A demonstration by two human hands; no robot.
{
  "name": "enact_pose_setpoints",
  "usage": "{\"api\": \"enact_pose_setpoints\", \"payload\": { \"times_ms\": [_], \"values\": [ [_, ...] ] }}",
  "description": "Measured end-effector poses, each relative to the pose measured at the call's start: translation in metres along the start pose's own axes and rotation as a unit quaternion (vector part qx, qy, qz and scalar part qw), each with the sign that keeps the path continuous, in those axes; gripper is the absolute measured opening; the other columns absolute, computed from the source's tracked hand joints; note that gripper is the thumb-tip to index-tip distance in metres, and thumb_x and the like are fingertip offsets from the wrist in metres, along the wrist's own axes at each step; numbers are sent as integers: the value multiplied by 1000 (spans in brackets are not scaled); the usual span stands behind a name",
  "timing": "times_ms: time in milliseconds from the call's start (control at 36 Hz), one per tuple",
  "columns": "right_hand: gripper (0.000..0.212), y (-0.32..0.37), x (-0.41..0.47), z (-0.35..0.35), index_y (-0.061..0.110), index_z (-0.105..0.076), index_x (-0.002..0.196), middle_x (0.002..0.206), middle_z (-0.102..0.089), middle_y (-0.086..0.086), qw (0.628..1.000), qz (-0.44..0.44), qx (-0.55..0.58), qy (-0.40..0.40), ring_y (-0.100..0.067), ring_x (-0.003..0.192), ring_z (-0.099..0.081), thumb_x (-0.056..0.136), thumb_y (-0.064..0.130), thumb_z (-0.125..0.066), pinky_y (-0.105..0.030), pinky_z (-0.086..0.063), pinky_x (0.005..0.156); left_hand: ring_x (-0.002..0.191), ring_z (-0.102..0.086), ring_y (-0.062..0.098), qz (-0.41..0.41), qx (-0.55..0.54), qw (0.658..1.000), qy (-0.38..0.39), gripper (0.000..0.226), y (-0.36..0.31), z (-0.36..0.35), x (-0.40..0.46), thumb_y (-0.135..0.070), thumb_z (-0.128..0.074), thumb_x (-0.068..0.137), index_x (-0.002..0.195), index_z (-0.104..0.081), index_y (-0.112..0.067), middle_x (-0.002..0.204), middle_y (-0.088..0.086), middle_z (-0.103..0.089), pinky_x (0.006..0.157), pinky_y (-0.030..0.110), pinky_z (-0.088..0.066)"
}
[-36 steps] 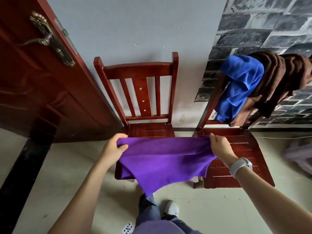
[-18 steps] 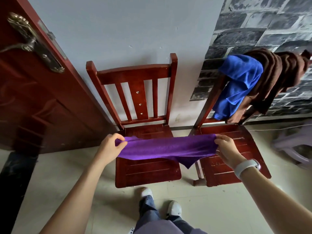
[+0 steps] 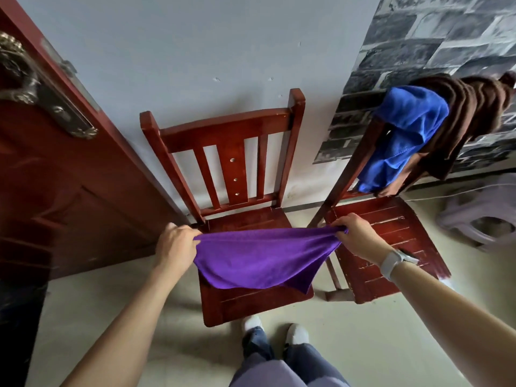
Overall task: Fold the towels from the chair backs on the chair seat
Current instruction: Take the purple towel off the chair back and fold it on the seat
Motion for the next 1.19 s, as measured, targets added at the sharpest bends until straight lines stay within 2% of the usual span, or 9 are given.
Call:
{"api": "enact_pose_setpoints", "payload": {
  "times_ms": [167,306,500,611,750,806,889,1056,1194],
  "values": [
    [20,34,18,30,4,-67,101,122,-49,-10,990,45,-42,-128,-29,115,-44,88,13,-55,-37,-40,94,106,-55,34,36,21,992,-118,20,16,34,21,-12,-59,86,103,-69,-8,101,12,-70,83,43,-42],
    [18,61,22,46,6,-64,101,102,-64,-11,976,105,-56,-184,-30,102,-54,89,11,-50,-40,-42,86,72,-65,39,13,-18,976,-219,16,15,73,17,-2,-67,79,94,-70,-1,81,21,-70,63,44,-52],
    [16,52,17,28,2,-63,98,91,-65,-14,966,140,-86,-198,-36,86,-59,84,3,-56,-44,-46,75,74,-68,36,-58,-87,973,-205,42,21,41,4,24,-60,63,97,-70,1,92,18,-71,69,44,-56],
    [14,22,15,-18,6,-67,94,87,-65,-11,975,139,-103,-142,-35,85,-59,81,6,-61,-43,-46,72,82,-70,31,-53,-91,982,-157,49,30,-19,-13,29,-58,57,94,-71,1,94,16,-72,76,43,-56],
    [14,-36,11,-112,9,-69,93,93,-65,-10,988,89,-125,11,-34,94,-58,82,9,-60,-40,-42,76,78,-71,28,-41,-77,996,-32,54,30,-112,-41,29,-61,44,88,-73,-2,88,14,-73,65,33,-56],
    [16,-61,8,-150,11,-68,98,99,-63,-10,986,62,-135,73,-32,102,-55,86,14,-57,-38,-40,80,82,-70,32,-14,-88,995,39,52,36,-158,-54,25,-57,52,93,-72,-2,94,15,-72,71,39,-56],
    [21,-95,3,-204,15,-66,104,113,-61,-9,979,31,-131,150,-31,111,-52,89,17,-51,-38,-42,87,97,-65,33,52,-85,985,144,51,46,-222,-73,14,-50,69,111,-67,-11,112,10,-68,83,36,-51],
    [38,-138,-6,-280,21,-51,129,132,-52,-6,947,-30,-142,285,-25,126,-42,91,21,-46,-34,-36,103,120,-52,21,72,-26,950,304,44,49,-312,-89,-23,-56,86,129,-51,-22,132,0,-54,97,35,-38],
    [39,-135,38,-301,20,-52,128,138,-47,-2,957,-24,-124,262,-24,128,-42,91,10,-43,-33,-36,103,110,-55,31,92,-60,964,243,34,57,-334,-46,-14,-52,88,121,-56,-10,122,11,-58,87,43,-45]
  ]
}}
Point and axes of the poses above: each hand's wrist, its own x-axis towards the middle knuckle, its own z-axis out of the back of the hand, y = z × x, the point moved 9 cm from there along x, towards the middle knuckle
